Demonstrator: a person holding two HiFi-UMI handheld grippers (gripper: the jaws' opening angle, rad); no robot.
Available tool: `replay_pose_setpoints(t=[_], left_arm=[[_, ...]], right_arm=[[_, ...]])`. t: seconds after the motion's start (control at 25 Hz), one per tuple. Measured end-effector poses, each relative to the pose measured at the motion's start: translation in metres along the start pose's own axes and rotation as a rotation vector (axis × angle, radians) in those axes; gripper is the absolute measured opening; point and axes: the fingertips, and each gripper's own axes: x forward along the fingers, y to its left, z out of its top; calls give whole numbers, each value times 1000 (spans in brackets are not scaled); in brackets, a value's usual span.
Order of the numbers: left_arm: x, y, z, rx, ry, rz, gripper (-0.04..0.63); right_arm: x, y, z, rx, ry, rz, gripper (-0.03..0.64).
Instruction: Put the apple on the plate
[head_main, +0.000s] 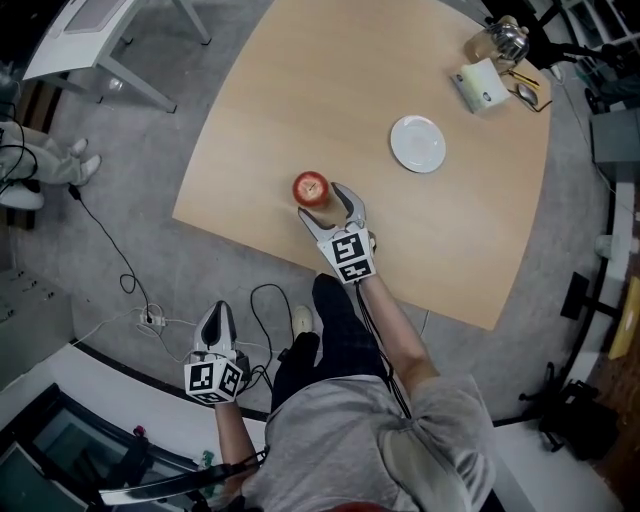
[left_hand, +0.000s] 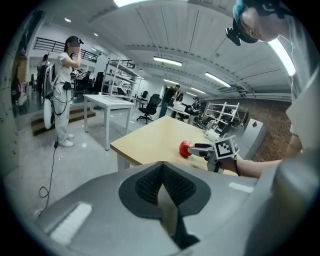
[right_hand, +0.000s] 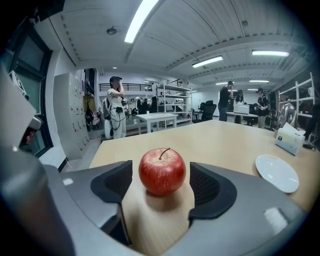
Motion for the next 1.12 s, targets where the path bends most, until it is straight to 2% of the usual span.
replay_pose_setpoints(t=[1.12], left_arm=[[11, 4, -3, 2, 18, -1, 20]], right_arm=[[20, -3, -6, 45, 10, 38, 350]])
